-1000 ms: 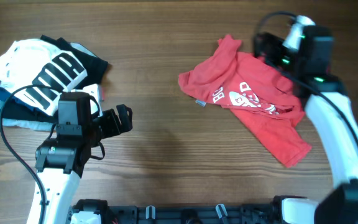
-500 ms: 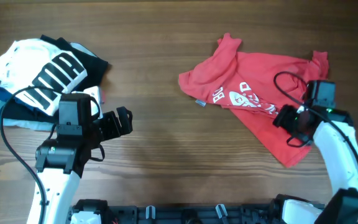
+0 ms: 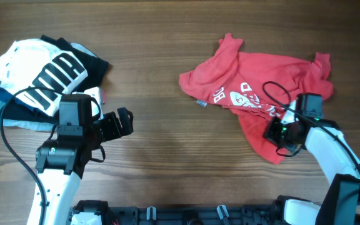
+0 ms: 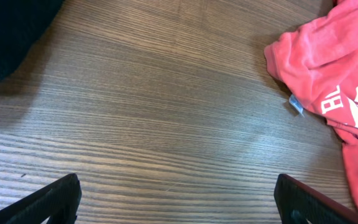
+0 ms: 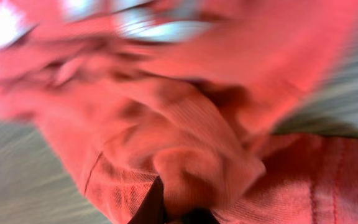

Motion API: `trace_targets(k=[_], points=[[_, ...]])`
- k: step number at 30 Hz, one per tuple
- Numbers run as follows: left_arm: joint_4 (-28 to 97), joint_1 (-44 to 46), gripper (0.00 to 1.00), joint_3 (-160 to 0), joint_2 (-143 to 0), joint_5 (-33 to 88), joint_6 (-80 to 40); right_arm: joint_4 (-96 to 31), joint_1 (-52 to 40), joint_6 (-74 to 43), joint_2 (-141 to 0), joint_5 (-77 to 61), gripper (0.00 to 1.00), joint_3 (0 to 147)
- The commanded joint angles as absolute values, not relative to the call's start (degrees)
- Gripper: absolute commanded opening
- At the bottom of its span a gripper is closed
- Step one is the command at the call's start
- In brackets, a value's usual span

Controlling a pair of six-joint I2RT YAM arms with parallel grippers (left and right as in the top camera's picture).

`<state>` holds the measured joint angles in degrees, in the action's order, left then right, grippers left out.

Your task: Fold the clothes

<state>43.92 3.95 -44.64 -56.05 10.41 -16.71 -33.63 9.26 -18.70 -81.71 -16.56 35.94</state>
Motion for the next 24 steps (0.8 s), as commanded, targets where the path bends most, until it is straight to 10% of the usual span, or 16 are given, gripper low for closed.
trace_targets(k=[1, 13, 24], points=[[43.99, 3.46, 1.0, -45.43, -56.07, 10.94, -17.06, -33.65, 0.45, -18.63, -82.3, -27.11, 0.04, 35.24], [43.97, 3.46, 1.0, -45.43, -56.07, 14.15, -17.21, -15.57, -44.29, -47.13, -82.3, -18.15, 0.11, 35.24], [47.66, 4.51, 1.0, -44.88, -60.01, 25.17, -17.45, -33.32, -30.76, -39.05, -67.46, -0.78, 0.39, 43.64]])
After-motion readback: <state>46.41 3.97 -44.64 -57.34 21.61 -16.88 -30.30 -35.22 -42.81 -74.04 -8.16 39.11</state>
